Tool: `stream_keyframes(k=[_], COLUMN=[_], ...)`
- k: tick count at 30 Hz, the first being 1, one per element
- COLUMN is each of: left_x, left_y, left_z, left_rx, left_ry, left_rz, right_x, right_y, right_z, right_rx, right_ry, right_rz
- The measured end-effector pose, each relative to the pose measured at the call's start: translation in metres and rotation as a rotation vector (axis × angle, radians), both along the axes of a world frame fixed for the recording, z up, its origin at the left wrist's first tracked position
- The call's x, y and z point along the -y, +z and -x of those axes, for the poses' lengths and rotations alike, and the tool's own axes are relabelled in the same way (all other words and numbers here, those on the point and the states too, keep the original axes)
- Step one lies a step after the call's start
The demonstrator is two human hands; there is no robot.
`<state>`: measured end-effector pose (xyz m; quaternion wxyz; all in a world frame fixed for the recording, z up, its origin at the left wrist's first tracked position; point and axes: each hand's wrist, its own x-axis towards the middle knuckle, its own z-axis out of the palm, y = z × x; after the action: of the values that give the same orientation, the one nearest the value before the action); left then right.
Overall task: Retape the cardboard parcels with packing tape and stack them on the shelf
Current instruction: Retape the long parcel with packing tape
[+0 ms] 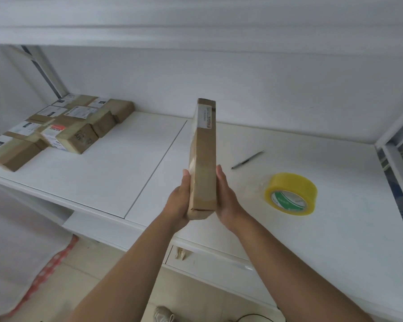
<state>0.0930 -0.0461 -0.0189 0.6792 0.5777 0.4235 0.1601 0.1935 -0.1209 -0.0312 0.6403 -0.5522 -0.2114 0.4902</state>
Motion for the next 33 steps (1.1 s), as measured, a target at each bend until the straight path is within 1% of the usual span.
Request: stream_keyframes(k=[1, 2, 4, 5, 7, 8, 10, 11, 13, 14, 15, 16, 18, 19, 20, 22, 24, 26, 29, 31, 33], left_x=[0.002, 0.003, -0.002, -0.007, -0.014, -0.015, -0.012, -0.01, -0.004, -0.002, 0.0, 0.001, 0.004, 0.005, 0.006, 0.012, 0.021, 0.027, 0.025, 0.024, 0.024], left_y=[-0.001, 0.0, -0.003, -0.006, -0.007, -0.003, 0.007, 0.009, 0.008, 0.005, 0.004, 0.002, 0.003, 0.003, 0.002, -0.002, -0.003, -0.003, -0.004, -0.007, -0.009], left_z=[-0.002, -0.003, -0.002, -0.001, 0.004, 0.006, 0.008, 0.007, 0.005, 0.004, 0.003, 0.002, 0.002, 0.003, 0.004, 0.002, -0.005, -0.01, -0.009, -0.006, -0.003], left_rx=[-0.062, -0.146, -0.26, -0.293, -0.273, -0.225, -0.076, -0.028, -0.039, -0.052, -0.058, -0.047, -0.006, 0.005, 0.017, 0.07, 0.138, 0.189, 0.193, 0.159, 0.138], left_ry=[-0.045, -0.033, 0.054, 0.073, 0.098, 0.128, 0.163, 0.138, 0.065, 0.07, 0.093, 0.123, 0.161, 0.162, 0.157, 0.131, 0.099, 0.102, 0.152, 0.205, 0.258], left_rz=[-0.079, -0.172, -0.328, -0.398, -0.477, -0.449, -0.245, -0.167, -0.176, -0.208, -0.22, -0.219, -0.211, -0.21, -0.218, -0.216, -0.186, -0.177, -0.143, -0.078, -0.023], right_x=[-0.002, -0.003, -0.005, -0.005, -0.005, -0.005, -0.005, -0.009, -0.012, -0.013, -0.014, -0.014, -0.015, -0.017, -0.019, -0.024, -0.029, -0.033, -0.037, -0.037, -0.036], right_y=[-0.002, -0.002, -0.005, -0.007, -0.009, -0.007, -0.008, -0.012, -0.013, -0.012, -0.011, -0.009, 0.002, 0.006, 0.011, 0.018, 0.019, 0.017, 0.014, 0.016, 0.015], right_z=[0.003, 0.006, 0.007, 0.006, 0.005, 0.004, 0.002, 0.0, 0.002, 0.006, 0.008, 0.008, 0.0, -0.005, -0.007, -0.004, 0.002, 0.006, 0.004, 0.001, -0.002], right_rx=[-0.027, -0.047, -0.038, -0.013, 0.099, 0.186, 0.397, 0.513, 0.676, 0.708, 0.692, 0.622, 0.402, 0.36, 0.401, 0.603, 0.848, 1.018, 1.071, 1.075, 1.123], right_ry=[-0.005, -0.011, -0.046, -0.045, -0.055, -0.069, -0.127, -0.162, -0.196, -0.182, -0.169, -0.171, -0.235, -0.268, -0.268, -0.225, -0.271, -0.329, -0.283, -0.213, -0.172], right_rz=[0.019, 0.023, 0.013, 0.012, 0.054, 0.072, 0.075, 0.087, 0.123, 0.136, 0.133, 0.132, 0.182, 0.233, 0.286, 0.358, 0.42, 0.463, 0.474, 0.458, 0.437])
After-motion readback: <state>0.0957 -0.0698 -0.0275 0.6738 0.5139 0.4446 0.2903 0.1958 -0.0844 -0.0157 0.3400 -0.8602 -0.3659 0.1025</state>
